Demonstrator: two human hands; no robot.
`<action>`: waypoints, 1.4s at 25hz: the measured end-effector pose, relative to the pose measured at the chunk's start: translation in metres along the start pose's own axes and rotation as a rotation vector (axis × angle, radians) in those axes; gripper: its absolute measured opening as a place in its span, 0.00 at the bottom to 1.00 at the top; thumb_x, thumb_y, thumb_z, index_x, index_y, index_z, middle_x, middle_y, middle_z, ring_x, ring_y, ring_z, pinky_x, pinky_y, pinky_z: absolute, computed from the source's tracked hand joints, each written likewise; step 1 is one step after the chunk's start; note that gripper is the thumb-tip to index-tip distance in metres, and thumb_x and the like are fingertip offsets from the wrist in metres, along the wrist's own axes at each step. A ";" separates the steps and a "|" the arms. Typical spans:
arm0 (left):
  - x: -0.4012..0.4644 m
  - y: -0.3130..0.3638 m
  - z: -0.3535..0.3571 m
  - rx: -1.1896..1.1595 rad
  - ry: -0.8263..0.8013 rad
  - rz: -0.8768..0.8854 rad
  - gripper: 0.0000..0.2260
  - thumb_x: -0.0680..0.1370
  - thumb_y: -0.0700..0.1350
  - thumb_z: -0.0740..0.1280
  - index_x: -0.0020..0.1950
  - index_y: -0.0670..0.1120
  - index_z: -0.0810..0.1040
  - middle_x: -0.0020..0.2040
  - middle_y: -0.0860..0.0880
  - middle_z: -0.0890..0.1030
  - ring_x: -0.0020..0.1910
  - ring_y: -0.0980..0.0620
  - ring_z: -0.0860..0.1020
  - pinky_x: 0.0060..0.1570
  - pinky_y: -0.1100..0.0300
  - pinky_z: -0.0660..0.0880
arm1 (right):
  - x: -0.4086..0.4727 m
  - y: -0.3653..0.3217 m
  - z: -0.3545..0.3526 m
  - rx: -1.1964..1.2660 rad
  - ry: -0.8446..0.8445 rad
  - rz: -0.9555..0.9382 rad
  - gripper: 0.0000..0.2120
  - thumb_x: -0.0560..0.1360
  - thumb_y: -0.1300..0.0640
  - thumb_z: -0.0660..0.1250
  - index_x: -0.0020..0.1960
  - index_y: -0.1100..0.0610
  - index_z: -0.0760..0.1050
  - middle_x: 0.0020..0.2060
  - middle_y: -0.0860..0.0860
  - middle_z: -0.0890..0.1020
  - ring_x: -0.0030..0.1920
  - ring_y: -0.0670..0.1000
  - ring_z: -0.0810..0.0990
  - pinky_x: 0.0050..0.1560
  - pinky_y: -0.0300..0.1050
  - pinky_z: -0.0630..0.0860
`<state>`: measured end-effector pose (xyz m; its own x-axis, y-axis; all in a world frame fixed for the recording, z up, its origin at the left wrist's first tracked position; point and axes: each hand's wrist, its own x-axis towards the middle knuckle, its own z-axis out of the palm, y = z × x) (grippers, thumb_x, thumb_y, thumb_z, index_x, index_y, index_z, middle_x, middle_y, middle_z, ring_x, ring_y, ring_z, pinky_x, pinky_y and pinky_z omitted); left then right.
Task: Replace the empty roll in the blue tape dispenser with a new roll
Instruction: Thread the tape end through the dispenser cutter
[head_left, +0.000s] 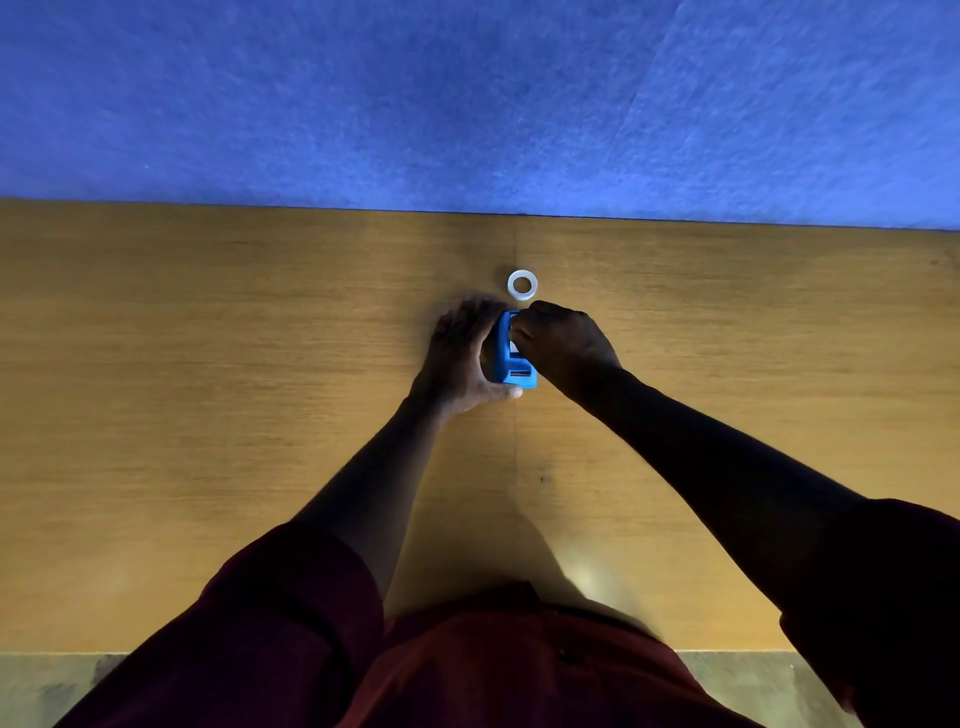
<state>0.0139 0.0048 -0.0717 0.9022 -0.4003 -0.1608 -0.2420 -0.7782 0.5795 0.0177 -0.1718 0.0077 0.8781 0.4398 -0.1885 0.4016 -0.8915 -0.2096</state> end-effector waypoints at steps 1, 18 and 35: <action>0.000 0.000 0.000 -0.001 -0.010 -0.003 0.54 0.65 0.60 0.80 0.83 0.49 0.54 0.83 0.45 0.57 0.84 0.44 0.50 0.81 0.40 0.50 | 0.000 0.000 0.000 -0.012 -0.008 -0.002 0.09 0.81 0.58 0.58 0.55 0.59 0.75 0.48 0.54 0.79 0.44 0.53 0.80 0.41 0.45 0.74; 0.001 0.016 -0.031 -0.183 0.066 0.042 0.27 0.76 0.50 0.73 0.74 0.47 0.73 0.72 0.46 0.75 0.70 0.46 0.73 0.69 0.44 0.71 | 0.000 0.003 0.003 0.358 0.153 0.140 0.07 0.80 0.61 0.62 0.45 0.60 0.78 0.42 0.53 0.80 0.40 0.52 0.79 0.41 0.48 0.78; 0.007 0.019 -0.039 -0.189 0.047 -0.029 0.26 0.73 0.52 0.77 0.70 0.52 0.78 0.73 0.51 0.77 0.71 0.53 0.75 0.71 0.56 0.69 | -0.001 0.019 0.008 0.295 0.184 0.003 0.04 0.79 0.59 0.67 0.48 0.57 0.81 0.41 0.51 0.84 0.40 0.50 0.82 0.40 0.45 0.79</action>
<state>0.0292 0.0061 -0.0310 0.9248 -0.3519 -0.1446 -0.1480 -0.6829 0.7154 0.0228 -0.1879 -0.0033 0.9223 0.3860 -0.0187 0.3298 -0.8115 -0.4825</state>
